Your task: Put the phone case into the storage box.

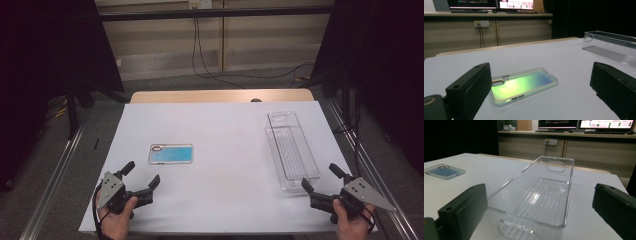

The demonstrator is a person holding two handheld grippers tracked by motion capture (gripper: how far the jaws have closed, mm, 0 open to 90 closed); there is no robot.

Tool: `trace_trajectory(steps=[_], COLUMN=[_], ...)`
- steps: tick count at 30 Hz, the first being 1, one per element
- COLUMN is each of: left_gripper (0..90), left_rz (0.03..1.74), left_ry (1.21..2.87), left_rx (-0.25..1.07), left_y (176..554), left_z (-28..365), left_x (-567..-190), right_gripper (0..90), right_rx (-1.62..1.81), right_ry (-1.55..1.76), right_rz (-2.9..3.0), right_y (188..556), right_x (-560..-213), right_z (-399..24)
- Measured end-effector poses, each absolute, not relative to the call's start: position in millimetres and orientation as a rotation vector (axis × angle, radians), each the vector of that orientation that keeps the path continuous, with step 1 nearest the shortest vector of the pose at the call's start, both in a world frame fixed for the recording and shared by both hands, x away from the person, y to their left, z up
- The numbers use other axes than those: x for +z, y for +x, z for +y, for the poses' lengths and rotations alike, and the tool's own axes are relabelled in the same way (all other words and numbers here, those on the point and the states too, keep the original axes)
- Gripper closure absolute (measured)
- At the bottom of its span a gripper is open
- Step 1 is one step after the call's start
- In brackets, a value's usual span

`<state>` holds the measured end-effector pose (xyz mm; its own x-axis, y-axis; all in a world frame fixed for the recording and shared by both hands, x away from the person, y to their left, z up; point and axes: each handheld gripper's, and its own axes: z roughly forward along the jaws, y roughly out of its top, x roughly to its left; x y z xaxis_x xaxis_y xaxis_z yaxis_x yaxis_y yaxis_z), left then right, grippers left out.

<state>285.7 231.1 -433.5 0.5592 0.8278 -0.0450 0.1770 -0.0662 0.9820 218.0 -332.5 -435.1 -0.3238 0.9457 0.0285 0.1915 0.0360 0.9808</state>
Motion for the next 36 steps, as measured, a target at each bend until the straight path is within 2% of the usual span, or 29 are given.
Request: trace_trajectory(steps=[11,36], left_gripper=[3.3,1.4], left_rz=[0.862,0.797], left_ry=[1.598,1.572], left_rx=[0.595,0.598], left_y=[291.6,311.1], left_z=[222.6,199.2], left_x=[-431.0,-431.5], right_gripper=[0.0,0.0], right_rx=[1.356,1.359], right_ry=[1.172,1.148], right_rz=[1.609,1.618], right_y=[218.4,217.9], right_x=[-435.6,-434.0], right_z=[-333.1,-329.7])
